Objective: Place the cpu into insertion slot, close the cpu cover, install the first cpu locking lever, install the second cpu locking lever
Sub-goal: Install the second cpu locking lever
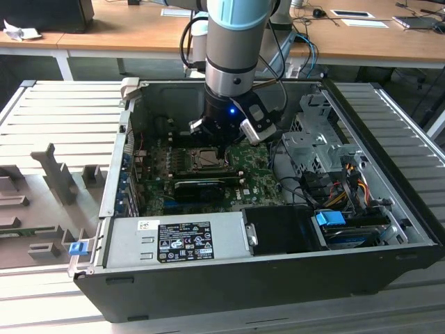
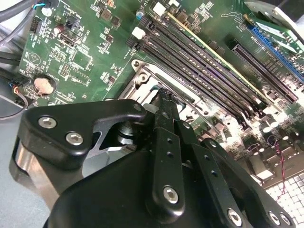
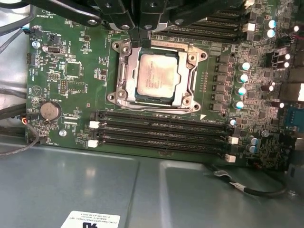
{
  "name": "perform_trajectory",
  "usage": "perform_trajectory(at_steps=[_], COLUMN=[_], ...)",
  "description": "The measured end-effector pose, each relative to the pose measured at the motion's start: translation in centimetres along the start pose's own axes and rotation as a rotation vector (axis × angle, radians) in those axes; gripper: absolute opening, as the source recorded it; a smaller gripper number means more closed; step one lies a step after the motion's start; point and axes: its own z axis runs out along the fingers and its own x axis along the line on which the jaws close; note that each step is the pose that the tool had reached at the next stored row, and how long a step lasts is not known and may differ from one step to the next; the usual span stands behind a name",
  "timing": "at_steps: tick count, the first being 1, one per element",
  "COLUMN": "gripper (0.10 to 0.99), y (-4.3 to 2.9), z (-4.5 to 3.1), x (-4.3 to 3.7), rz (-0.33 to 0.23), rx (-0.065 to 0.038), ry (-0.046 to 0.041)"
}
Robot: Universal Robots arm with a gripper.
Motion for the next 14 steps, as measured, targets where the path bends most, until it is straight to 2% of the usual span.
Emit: perform_trajectory(at_steps=[14], gripper=[0.106], y=[-0.28], z=[-0.03], x=[0.03], rz=[0.000], rx=[0.000], ry=[0.0000])
